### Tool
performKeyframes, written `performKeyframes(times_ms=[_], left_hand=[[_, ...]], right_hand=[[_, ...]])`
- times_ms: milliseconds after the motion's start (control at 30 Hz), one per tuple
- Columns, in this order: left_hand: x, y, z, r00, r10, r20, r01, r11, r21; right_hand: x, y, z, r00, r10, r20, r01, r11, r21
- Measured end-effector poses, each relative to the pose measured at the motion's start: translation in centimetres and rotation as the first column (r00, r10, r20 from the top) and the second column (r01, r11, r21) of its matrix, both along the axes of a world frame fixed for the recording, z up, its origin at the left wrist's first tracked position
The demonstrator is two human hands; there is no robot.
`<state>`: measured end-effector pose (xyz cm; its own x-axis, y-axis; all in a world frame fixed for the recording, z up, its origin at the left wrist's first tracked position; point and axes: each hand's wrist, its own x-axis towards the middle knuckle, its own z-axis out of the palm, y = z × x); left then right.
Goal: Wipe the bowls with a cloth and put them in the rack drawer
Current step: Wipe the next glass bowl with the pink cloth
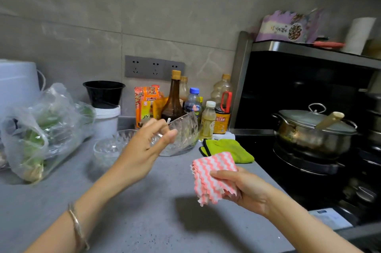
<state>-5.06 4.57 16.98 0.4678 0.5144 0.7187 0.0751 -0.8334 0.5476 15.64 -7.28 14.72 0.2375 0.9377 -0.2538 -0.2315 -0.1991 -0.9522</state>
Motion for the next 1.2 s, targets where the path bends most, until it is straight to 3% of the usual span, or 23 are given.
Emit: performKeyframes(times_ms=[100,233,367,533,567,700,767,867,900,1000,1033,1100,1167,1200], left_hand=[[3.1,-2.3,-0.8,0.994,-0.068,0.090,0.076,0.993,-0.090],[7.1,-5.8,-2.5,0.978,-0.084,0.191,0.130,0.961,-0.244],[10.8,-9.1,-3.7,0.954,-0.052,0.294,0.173,0.899,-0.401],[11.5,-11.7,-4.0,0.898,0.091,0.429,0.182,0.812,-0.554],[11.2,-12.3,-4.0,0.887,0.129,0.444,0.173,0.798,-0.577],[9.6,-14.6,-4.3,0.869,0.236,0.436,0.104,0.773,-0.626],[9.1,-15.6,-4.4,0.871,0.255,0.420,0.085,0.763,-0.641],[8.8,-16.9,-4.4,0.868,0.287,0.404,0.028,0.785,-0.619],[8.7,-17.2,-4.4,0.865,0.299,0.403,-0.002,0.805,-0.594],[8.7,-17.3,-4.8,0.869,0.307,0.388,-0.050,0.834,-0.549],[8.5,-17.4,-4.8,0.869,0.315,0.381,-0.072,0.843,-0.534],[8.2,-17.7,-4.8,0.853,0.341,0.396,-0.110,0.857,-0.503],[7.8,-18.1,-4.2,0.831,0.355,0.429,-0.097,0.851,-0.516],[7.7,-18.1,-4.1,0.829,0.354,0.434,-0.092,0.850,-0.519]], right_hand=[[2.3,-1.8,0.1,0.994,-0.110,0.016,0.109,0.991,0.084],[4.7,-3.5,0.1,0.947,-0.265,0.184,0.223,0.950,0.220],[2.7,-5.2,0.5,0.869,-0.274,0.412,0.056,0.881,0.470],[1.6,-6.3,-1.4,0.790,-0.369,0.489,0.011,0.807,0.591],[1.5,-6.7,-1.3,0.745,-0.408,0.528,0.006,0.795,0.606],[1.3,-7.5,-1.2,0.417,-0.552,0.722,-0.102,0.761,0.640],[0.8,-7.6,-1.4,0.442,-0.556,0.704,-0.132,0.737,0.663],[-1.3,-8.1,-1.5,0.625,-0.504,0.596,-0.060,0.730,0.681],[-2.3,-8.4,-1.6,0.606,-0.523,0.599,-0.051,0.726,0.685],[-4.7,-8.7,-2.1,0.313,-0.661,0.682,-0.099,0.692,0.715],[-5.0,-8.6,-2.0,0.303,-0.676,0.672,-0.110,0.675,0.729],[-4.5,-8.4,-1.0,0.486,-0.619,0.617,-0.044,0.687,0.725],[-3.5,-8.1,0.0,0.781,-0.436,0.447,0.060,0.765,0.641],[-3.2,-8.1,0.1,0.828,-0.386,0.406,0.076,0.795,0.602]])
